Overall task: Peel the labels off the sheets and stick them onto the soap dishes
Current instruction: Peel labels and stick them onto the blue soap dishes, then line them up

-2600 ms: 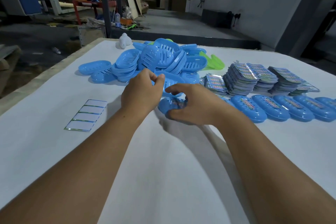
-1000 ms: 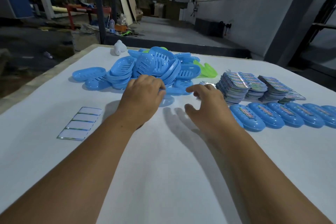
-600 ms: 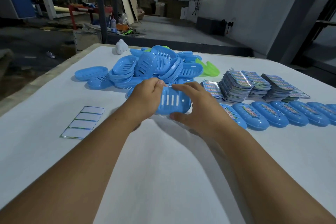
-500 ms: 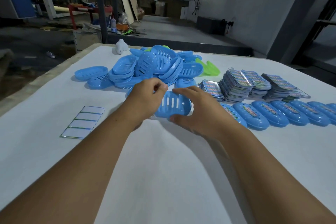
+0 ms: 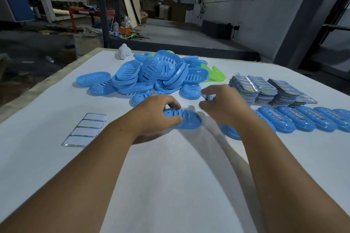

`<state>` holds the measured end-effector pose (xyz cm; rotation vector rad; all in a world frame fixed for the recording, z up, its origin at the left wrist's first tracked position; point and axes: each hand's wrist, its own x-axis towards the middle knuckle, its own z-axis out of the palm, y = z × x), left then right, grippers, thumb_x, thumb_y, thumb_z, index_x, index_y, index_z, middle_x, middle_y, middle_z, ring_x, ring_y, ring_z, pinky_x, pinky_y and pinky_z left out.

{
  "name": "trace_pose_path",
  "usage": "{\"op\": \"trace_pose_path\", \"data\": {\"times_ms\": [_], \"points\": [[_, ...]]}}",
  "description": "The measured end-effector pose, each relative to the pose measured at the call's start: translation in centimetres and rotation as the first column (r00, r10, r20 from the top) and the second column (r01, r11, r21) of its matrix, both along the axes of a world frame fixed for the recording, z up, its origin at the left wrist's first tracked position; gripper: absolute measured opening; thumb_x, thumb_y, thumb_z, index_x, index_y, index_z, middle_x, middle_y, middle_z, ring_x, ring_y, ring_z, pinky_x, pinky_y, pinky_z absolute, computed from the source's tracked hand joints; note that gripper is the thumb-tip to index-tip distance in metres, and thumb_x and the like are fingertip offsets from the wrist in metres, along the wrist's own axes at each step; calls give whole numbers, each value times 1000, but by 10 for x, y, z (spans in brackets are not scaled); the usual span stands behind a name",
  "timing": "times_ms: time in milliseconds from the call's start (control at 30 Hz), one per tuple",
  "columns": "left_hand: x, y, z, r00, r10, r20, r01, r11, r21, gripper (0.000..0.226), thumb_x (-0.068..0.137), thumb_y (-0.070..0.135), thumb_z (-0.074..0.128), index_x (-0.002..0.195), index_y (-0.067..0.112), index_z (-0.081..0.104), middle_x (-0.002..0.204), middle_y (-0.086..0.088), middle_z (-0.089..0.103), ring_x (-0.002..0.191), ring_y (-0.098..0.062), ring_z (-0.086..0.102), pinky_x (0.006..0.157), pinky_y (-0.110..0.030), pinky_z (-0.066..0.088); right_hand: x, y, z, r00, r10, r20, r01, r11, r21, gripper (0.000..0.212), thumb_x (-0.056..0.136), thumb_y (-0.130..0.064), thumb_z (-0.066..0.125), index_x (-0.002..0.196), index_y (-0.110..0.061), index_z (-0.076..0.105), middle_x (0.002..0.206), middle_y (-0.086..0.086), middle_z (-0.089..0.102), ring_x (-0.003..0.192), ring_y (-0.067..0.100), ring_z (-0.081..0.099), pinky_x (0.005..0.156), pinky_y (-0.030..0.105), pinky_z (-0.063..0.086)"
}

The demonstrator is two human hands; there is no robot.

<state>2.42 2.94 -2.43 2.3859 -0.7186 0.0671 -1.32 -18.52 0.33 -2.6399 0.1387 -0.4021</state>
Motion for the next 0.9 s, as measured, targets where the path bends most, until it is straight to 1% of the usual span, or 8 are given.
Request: {"op": "trace_pose_path", "data": {"times_ms": [67, 167, 233, 467, 600, 733, 800, 900], "points": [[0, 0, 0, 1000, -6, -14, 6, 1000, -1, 32, 78, 49, 69, 109, 43, 64, 104, 25, 57, 97, 3, 52, 75, -18, 40, 13, -9, 6, 993, -117, 15, 118, 987, -108, 30, 88, -19, 64, 116, -13, 71, 114, 8, 71, 103, 32, 64, 83, 33, 53], [0, 0, -1, 1000, -7, -24, 6, 1000, -23, 29, 79, 47, 69, 108, 42, 64, 106, 24, 59, 98, 2, 53, 76, -19, 42, 26, -13, 2, 973, -207, -105, 180, 958, -224, 4, 85, -6, 58, 83, -7, 55, 87, 11, 57, 89, 38, 57, 64, 32, 45], [0, -1, -2, 1000, -7, -20, 6, 1000, -30, 27, 81, 47, 69, 107, 40, 65, 106, 23, 60, 98, 0, 54, 77, -19, 43, 31, -15, -3, 965, -219, -143, 176, 948, -266, 23, 81, -5, 58, 71, -11, 39, 74, 7, 43, 80, 34, 50, 63, 32, 39], [0, -5, -3, 1000, -6, 18, 7, 999, -41, 20, 86, 47, 67, 103, 38, 66, 104, 21, 61, 100, -2, 52, 75, -18, 39, 35, -23, -11, 968, -240, -74, 219, 951, -219, 8, 74, -4, 56, 76, -9, 51, 74, 12, 47, 72, 33, 45, 49, 26, 25], [0, -5, -4, 999, 12, 42, -10, 999, -43, 18, 86, 49, 67, 101, 39, 66, 105, 21, 61, 102, -3, 52, 82, -23, 41, 34, -23, -12, 956, -292, -12, 284, 938, -200, 5, 82, -7, 56, 85, -10, 58, 87, 14, 57, 75, 35, 50, 65, 32, 39], [0, -6, -4, 997, 23, 73, -17, 997, -78, 15, 86, 49, 67, 97, 39, 66, 104, 21, 60, 101, 1, 51, 76, -15, 36, 35, -24, -13, 947, -321, 25, 321, 938, -133, 12, 83, -12, 65, 94, -13, 70, 96, 12, 68, 82, 35, 60, 68, 32, 45], [-1, -6, -4, 996, 32, 82, -24, 995, -97, 13, 87, 47, 67, 96, 39, 67, 104, 21, 61, 101, 3, 51, 75, -12, 35, 35, -26, -13, 949, -314, 21, 314, 946, -84, 10, 82, -20, 74, 86, -11, 71, 88, 11, 71, 82, 34, 64, 63, 30, 44], [0, -7, -4, 993, 64, 103, -52, 992, -114, 10, 87, 45, 67, 94, 37, 68, 101, 20, 63, 98, 3, 52, 73, -11, 36, 32, -27, -12, 949, -314, 35, 315, 949, -24, 26, 78, -32, 83, 72, -11, 69, 75, 9, 69, 74, 31, 63, 56, 29, 38]]}}
